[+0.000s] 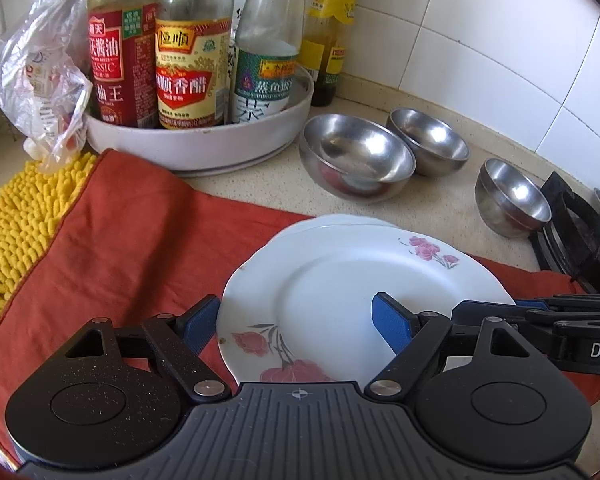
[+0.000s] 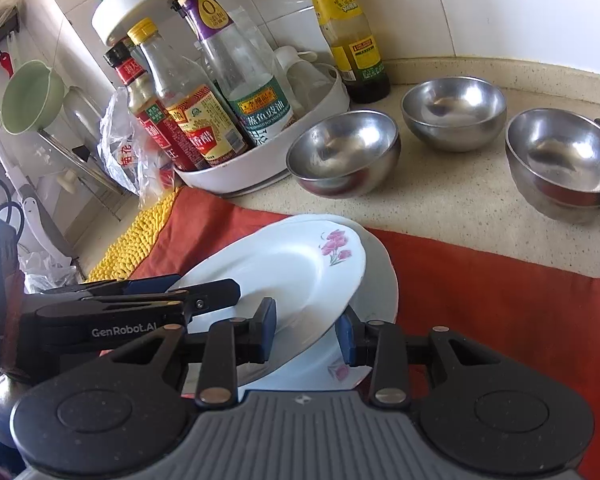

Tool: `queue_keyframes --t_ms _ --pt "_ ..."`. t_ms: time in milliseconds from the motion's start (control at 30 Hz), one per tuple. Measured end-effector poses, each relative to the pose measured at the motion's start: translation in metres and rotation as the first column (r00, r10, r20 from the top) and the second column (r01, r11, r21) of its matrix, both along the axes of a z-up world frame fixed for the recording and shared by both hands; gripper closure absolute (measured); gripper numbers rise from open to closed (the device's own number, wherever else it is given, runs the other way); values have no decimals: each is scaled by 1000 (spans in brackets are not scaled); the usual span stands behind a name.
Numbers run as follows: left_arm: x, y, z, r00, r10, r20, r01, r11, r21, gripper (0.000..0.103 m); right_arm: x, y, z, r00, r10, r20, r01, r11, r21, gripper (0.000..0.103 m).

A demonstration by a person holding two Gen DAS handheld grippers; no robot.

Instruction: Organize plates and bowls

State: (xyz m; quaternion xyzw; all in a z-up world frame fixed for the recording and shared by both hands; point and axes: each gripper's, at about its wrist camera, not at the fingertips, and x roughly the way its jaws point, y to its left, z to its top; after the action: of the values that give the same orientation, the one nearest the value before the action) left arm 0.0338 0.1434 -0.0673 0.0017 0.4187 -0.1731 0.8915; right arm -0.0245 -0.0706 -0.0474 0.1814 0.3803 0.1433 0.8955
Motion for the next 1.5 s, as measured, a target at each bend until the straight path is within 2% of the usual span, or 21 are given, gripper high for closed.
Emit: queue_keyframes --t_ms 400,567,700,967,1233,1367,1400,1500 --pt "5 -1 -11 1000 6 -10 -6 1000 21 26 7 3 -13 1000 1 -2 -1 996 -89 68" --pt "4 -4 -1 998 -12 54 10 999 34 24 12 5 -11 1000 -2 15 4 988 -153 68" --pt "7 -2 4 998 -8 70 5 999 39 23 13 3 -9 1000 4 9 -2 983 -182 68" --pt "16 4 -9 1000 3 15 -4 999 46 21 14 -9 -5 1000 -17 19 20 979 -203 68" --pt "19 -2 -21 999 -24 -38 25 999 29 19 22 -13 -17 999 -5 -35 0 989 -150 67" --pt "19 -7 -24 996 -70 -54 70 998 2 18 25 -21 -25 995 1 -101 -4 999 -32 63" --pt "18 -9 -25 995 -76 -58 76 997 -2 16 26 -21 -28 993 3 -117 -5 1000 -16 60" --pt "17 -12 -25 996 -74 -50 74 997 8 15 25 -17 -30 993 -14 -120 13 1000 -5 59"
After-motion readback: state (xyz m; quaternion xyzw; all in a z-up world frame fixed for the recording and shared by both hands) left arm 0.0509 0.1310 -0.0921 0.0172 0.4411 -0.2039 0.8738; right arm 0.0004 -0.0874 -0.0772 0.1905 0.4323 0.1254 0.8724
